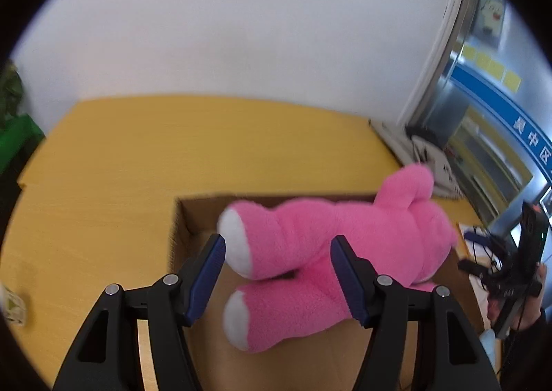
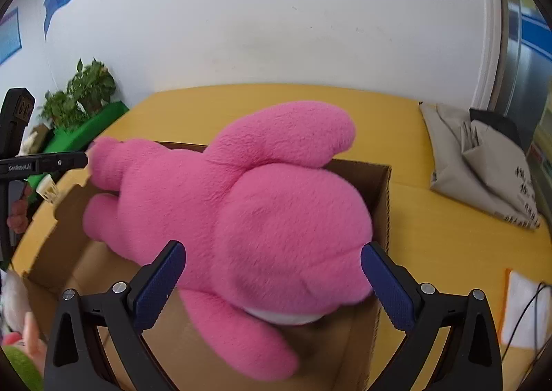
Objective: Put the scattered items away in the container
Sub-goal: 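Open both grippers to drop the pink bear into the box, then close both grippers on the white-and-black panda plush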
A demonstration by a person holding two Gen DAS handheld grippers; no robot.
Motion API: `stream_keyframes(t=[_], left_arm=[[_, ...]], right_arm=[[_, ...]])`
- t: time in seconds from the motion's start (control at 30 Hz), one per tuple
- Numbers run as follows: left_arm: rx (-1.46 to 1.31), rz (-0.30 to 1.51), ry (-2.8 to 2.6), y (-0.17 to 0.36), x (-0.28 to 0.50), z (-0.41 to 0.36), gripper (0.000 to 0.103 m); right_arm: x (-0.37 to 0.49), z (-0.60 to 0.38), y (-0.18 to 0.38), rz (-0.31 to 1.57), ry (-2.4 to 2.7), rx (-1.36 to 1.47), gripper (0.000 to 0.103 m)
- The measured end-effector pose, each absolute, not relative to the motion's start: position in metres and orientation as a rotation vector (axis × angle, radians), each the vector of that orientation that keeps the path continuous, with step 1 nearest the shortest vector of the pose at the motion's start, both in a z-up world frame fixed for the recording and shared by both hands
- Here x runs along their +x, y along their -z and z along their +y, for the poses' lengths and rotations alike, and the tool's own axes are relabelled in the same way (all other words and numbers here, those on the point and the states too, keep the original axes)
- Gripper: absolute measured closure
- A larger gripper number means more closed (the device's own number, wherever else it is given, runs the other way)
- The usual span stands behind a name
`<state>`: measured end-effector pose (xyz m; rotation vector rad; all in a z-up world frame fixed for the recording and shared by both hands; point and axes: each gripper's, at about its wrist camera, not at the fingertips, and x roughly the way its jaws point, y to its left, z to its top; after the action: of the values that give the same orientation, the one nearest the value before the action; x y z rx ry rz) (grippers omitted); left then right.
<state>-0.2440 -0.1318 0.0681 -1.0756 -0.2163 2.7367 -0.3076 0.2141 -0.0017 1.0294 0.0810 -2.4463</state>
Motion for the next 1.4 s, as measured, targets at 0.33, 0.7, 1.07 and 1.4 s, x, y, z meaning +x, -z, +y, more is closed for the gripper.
stream_keyframes(t=[0.33,0.7,1.07,1.4], left_arm=[[-0.725,0.011,-2.916,-0.146,-0.086,-0.104,0.022],[-0.750,-0.068,-2.850,-0.107,0.002,-0.052,0.022],[-0.846,-0.122,-2.802,-0.078,0.032,-0.065,0.022],[-1.035,-0.313,-2.765,-0.037,0.032,-0.129,0.022]], right_arm=[[-0.197,0.224,-0.060,0.071,2.560,0.807,0.000],[-0.092,0.233,-0.058,0.151,2.717,0.864,0.000],[-0.048,0.226,-0.043,0.152,2.680,0.902,0.000],[-0.027,0.166,-0.033,0.117,2.363,0.849,0.000]])
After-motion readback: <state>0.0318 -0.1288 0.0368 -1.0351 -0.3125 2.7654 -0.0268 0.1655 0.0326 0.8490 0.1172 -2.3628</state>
